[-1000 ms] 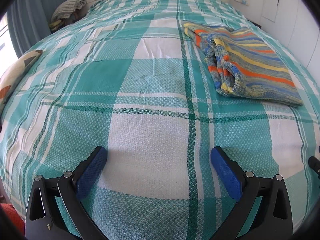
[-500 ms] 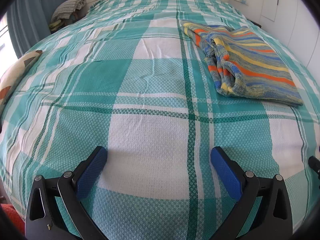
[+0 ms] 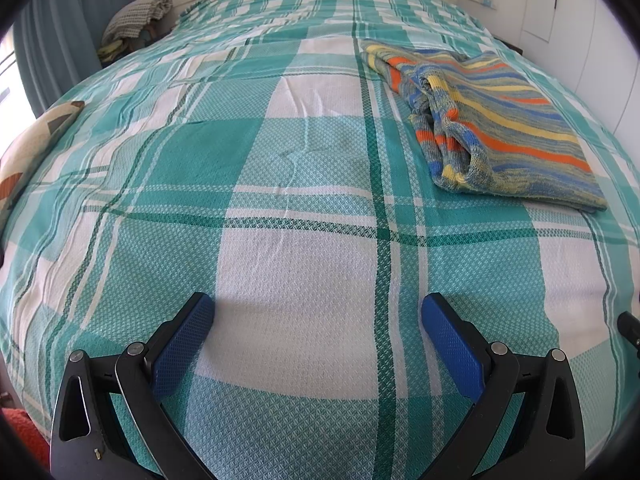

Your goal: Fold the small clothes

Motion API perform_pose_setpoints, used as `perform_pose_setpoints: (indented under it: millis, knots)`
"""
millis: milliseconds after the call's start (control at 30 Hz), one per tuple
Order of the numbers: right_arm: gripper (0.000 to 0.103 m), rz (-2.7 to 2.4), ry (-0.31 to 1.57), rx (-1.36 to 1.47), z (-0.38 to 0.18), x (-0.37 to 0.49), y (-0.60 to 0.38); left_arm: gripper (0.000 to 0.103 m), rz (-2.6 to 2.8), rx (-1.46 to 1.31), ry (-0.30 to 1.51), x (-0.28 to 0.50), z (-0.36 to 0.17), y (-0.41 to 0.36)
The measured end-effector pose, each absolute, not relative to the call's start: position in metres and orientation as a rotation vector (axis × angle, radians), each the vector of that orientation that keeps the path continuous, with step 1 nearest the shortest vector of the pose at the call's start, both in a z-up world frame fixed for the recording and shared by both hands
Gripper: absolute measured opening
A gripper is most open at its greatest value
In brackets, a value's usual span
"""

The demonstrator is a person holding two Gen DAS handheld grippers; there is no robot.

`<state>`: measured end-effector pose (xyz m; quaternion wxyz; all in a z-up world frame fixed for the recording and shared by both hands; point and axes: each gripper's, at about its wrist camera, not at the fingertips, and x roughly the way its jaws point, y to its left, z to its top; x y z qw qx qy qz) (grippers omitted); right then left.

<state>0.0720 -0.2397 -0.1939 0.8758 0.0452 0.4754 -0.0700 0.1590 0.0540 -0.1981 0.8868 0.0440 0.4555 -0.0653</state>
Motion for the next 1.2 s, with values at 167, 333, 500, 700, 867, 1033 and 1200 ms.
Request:
perform_pose_setpoints:
  millis: [167, 333, 500, 700, 867, 1033, 1200]
  knots:
    - [0.103, -0.147, 0.992, 0.094, -0.194, 0.072, -0.239, 0.103, -0.136, 0.094, 0.948, 0.159, -0.199, 0.053]
    - [0.103, -0.15, 0.992, 0.092, -0.194, 0.073, -0.24, 0.103, -0.136, 0.094, 0.948, 0.159, -0.199, 0.053]
    - [0.103, -0.15, 0.991, 0.092, -0.194, 0.073, -0.24, 0.103, -0.135, 0.095, 0.949, 0.159, -0.199, 0.053]
    - [0.103, -0.149, 1.026, 0.109, -0.189, 0.075, -0.241, 0.097, -0.177, -0.024, 1.039, 0.17, -0.168, 0.074]
    - [0.102, -0.093, 0.916, 0.271, -0.144, 0.087, -0.267, 0.099, -0.35, -0.388, 0.96, 0.208, -0.121, 0.094]
    - [0.102, 0.073, 0.883, 0.365, -0.114, 0.184, -0.285, 0.099, -0.439, -0.371, 1.027, 0.289, -0.133, 0.043]
    - [0.097, 0.221, 0.945, 0.484, -0.14, 0.288, -0.279, 0.098, -0.381, -0.288, 1.168, 0.336, -0.172, 0.01]
